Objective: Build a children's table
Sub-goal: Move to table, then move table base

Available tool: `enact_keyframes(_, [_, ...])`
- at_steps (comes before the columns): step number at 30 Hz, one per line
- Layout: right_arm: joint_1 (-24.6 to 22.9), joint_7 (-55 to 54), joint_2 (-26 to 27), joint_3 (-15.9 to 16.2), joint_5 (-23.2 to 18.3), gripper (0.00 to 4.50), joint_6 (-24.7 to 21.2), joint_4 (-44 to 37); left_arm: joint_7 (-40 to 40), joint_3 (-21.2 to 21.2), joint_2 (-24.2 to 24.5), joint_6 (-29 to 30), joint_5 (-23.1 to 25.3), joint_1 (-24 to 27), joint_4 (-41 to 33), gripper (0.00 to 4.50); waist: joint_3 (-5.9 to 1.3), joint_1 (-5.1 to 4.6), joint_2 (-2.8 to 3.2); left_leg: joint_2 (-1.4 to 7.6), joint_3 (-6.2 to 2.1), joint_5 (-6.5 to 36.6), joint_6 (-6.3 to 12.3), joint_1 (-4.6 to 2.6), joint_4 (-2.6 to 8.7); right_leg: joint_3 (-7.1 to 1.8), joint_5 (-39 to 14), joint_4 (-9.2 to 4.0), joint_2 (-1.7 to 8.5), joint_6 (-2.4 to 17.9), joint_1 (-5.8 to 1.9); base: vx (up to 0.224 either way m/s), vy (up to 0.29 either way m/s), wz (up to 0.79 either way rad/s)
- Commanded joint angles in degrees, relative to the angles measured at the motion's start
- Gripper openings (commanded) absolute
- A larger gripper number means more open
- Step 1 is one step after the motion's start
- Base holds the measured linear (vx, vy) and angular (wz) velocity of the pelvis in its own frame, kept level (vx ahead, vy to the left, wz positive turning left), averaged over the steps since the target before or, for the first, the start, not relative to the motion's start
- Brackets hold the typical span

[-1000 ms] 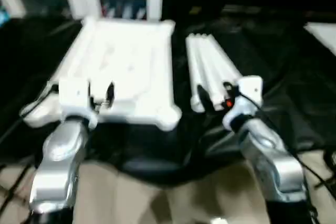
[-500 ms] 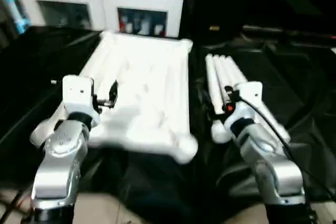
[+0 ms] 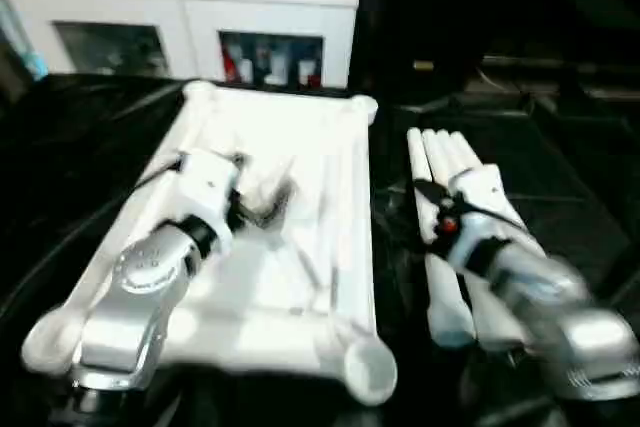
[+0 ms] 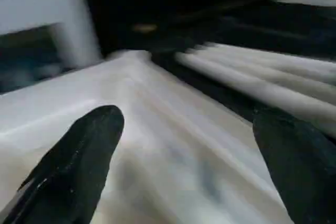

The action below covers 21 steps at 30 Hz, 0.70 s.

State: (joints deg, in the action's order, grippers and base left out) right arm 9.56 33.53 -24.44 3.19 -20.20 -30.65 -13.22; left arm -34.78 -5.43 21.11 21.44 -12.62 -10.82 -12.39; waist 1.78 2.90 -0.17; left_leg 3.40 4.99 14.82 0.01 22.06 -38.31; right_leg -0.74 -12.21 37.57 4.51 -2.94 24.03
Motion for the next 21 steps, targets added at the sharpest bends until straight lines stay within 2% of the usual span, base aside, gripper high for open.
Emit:
enact_keyframes(1, [0.52, 4.72, -2.19, 1.21, -0.3, 4.41, 0.06, -0.82, -6.57, -0.91, 2.66, -0.55, -1.56, 0.41, -0.09, 4.49, -3.78, 1.09, -1.69, 3.95, -0.57, -17.36, 5.23, 0.33, 2.85, -2.87, 32.62, -3.56, 5.46, 4.23, -4.84, 0.0, 0.0, 0.0])
enact_keyframes(2, [0.63, 5.32, -2.71, 1.36, -0.4, 4.41, 0.14, -0.77, -7.78, -0.98, 3.25, -0.5, -1.97, 0.42, -0.1, 4.49, -3.35, 0.68, -0.64, 5.03, -0.73, -8.96, 2.92, 0.32, 4.73, -1.4, 25.89, -3.8, 4.5, 8.4, -5.37, 0.0, 0.0, 0.0])
enact_keyframes(3, [0.98, 6.75, -3.75, 1.62, -0.5, 4.41, 0.16, -0.53, -10.54, -1.23, 4.72, 0.17, -2.96, 0.33, -0.03, 4.49, -2.76, 0.17, -0.12, 5.9, -0.64, -3.23, 1.54, -0.43, 5.5, -0.76, 14.34, -4.43, 3.46, 12.88, -4.78, 0.0, 0.0, 0.0])
enact_keyframes(4, [1.15, 7.37, -4.21, 1.73, -0.61, 4.45, 0.12, -0.41, -11.74, -1.35, 5.4, 0.47, -3.37, 0.27, 0.06, 4.2, -2.53, -0.03, 0.14, 6.25, -0.57, -0.79, 1.42, -0.89, 5.88, -0.59, 9.29, -4.59, 3.2, 14.72, -4.55, 0.0, 0.0, 0.0])
enact_keyframes(5, [1.49, 8.15, -5.06, 2.06, -0.33, 4.46, 0.26, -0.11, -14.05, -1.75, 6.71, 0.78, -3.93, 0.12, 0.35, 4.2, -2.36, -0.22, 0.48, 6.79, -0.58, 1.7, 1.79, -1.24, 6.19, -0.43, 4.92, -4.83, 3.19, 16.36, -4.34, 0.0, 0.0, 0.0])
enact_keyframes(6, [1.83, 8.88, -5.9, 2.41, -0.04, 4.46, 0.46, 0.16, -16.35, -2.32, 8.16, 0.93, -4.34, -0.08, 0.8, 4.13, -1.94, -0.59, 0.57, 7.56, -0.11, 6.5, 2.19, -1.72, 6.65, -0.27, -1.65, -5.35, 3.17, 18.28, -3.95, 0.0, 0.0, 0.0])
enact_keyframes(7, [2.19, 9.85, -6.57, 2.65, -0.31, 4.46, 0.19, 0.31, -18.3, -2.78, 9.46, 1.38, -4.69, -0.25, 1.28, 4.1, -1.42, -0.73, 0.39, 8.05, 0.49, 12.14, 1.67, -1.85, 7.21, -0.31, -9.48, -5.97, 3.31, 18.06, -3.85, 0.0, 0.0, 0.0])
enact_keyframes(8, [2.44, 10.67, -7.04, 2.77, -0.55, 4.46, -0.04, 0.42, -19.62, -3.12, 10.38, 1.57, -5.0, -0.4, 1.69, 3.85, -0.98, -0.84, 0.31, 8.23, 0.84, 17.25, -0.14, -2.27, 7.5, -0.45, -17.58, -6.46, 3.45, 16.65, -3.36, -0.073, -0.017, 0.1])
enact_keyframes(10, [3.06, 10.96, -7.47, 3.11, 0.37, 4.46, 0.92, 1.0, -23.11, -4.71, 12.58, 1.49, -5.01, -0.84, 2.35, 3.69, -0.63, -0.83, -0.01, 8.33, 1.2, 21.47, -2.34, -3.01, 7.6, -0.69, -25.79, -7.37, 3.7, 14.03, -2.55, -0.073, -0.017, 0.11])
enact_keyframes(12, [3.56, 12.67, -8.14, 3.58, 0.38, 4.46, 1.06, 1.39, -26.76, -6.73, 14.88, 1.94, -4.64, -1.27, 3.05, 3.64, -0.88, -0.65, 0.16, 8.56, 1.27, 20.82, -3.38, -2.93, 7.89, -0.78, -26.88, -7.39, 3.94, 12.5, -2.67, -0.063, -0.015, 0.07])
enact_keyframes(13, [3.61, 12.96, -8.23, 3.61, 0.32, 4.46, 0.97, 1.41, -27.2, -6.91, 15.1, 1.96, -4.61, -1.32, 3.14, 3.53, -0.87, -0.65, 0.24, 8.62, 1.23, 20.62, -3.53, -2.76, 8.02, -0.79, -26.35, -7.27, 3.92, 12.29, -2.71, 0.0, 0.0, 0.0])
enact_keyframes(14, [3.58, 13.94, -8.6, 3.91, 0.11, 4.46, 0.83, 1.1, -28.62, -6.9, 15.46, 3.49, -5.98, -1.19, 3.15, 3.4, -0.82, -0.78, 0.3, 8.7, 1.15, 20.05, -3.8, -2.29, 8.26, -0.76, -25.17, -7.08, 3.95, 12.2, -2.99, 0.0, 0.0, 0.0])
enact_keyframes(15, [3.54, 14.62, -8.88, 4.17, 0.0, 4.46, 0.77, 0.85, -29.62, -6.85, 15.73, 4.52, -6.9, -1.11, 3.19, 3.29, -0.93, -0.75, 0.2, 8.68, 1.26, 19.51, -3.87, -2.37, 8.19, -0.78, -24.0, -6.95, 4.0, 12.55, -2.96, 0.0, 0.0, 0.0])
enact_keyframes(16, [3.32, 15.38, -9.42, 5.08, 0.16, 4.46, 0.69, 0.05, -30.04, -8.5, 17.4, 3.78, -4.24, -1.23, 3.8, 3.17, -0.91, -0.83, 0.14, 8.63, 1.28, 19.01, -3.66, -2.19, 8.18, -0.79, -23.55, -6.97, 3.96, 12.79, -3.0, 0.0, 0.0, 0.0])
enact_keyframes(21, [3.2, 14.91, -9.5, 7.64, 2.49, 4.46, 1.02, -0.12, -29.35, -12.0, 20.49, 1.4, 2.37, -1.12, 6.1, 2.72, -1.1, -1.04, 0.14, 8.7, 1.25, 15.75, -2.87, -1.75, 8.09, -0.95, -22.38, -6.83, 4.09, 12.63, -3.25, 0.0, 0.0, 0.0])
